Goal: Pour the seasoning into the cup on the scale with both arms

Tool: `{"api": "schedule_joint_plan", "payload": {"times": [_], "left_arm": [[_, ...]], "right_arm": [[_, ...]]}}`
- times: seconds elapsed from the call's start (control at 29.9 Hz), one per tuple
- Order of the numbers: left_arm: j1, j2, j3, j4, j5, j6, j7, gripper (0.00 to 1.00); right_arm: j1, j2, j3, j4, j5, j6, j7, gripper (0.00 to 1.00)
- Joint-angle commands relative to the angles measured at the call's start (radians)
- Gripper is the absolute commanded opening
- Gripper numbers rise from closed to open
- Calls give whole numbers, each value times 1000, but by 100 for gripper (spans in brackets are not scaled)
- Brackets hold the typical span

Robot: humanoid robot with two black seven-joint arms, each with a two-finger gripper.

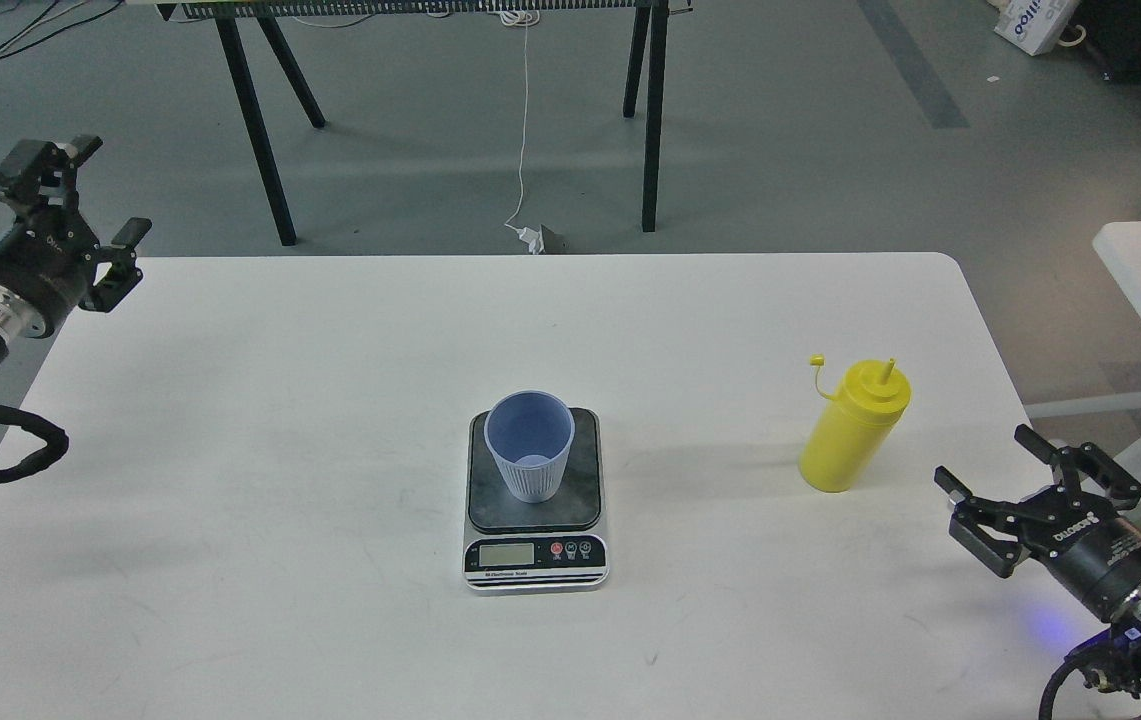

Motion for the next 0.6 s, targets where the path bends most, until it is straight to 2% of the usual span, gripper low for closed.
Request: {"api": "schedule_joint_plan", "payload": {"times": [0.0,0.17,0.3,0.57], "left_arm": [[15,-2,0,-1,-7,0,0,99],[24,0,-8,-1,-14,0,0,99],[24,0,-16,-5,-27,0,0,99],[19,-3,-16,-5,-64,0,0,99]], "right_arm": [[235,-50,-80,-126,-29,0,0,97],[531,22,-244,-359,-45,0,1,97],[612,120,-266,-506,-45,0,3,98],[609,170,-258,-528,-45,0,10,98]]}}
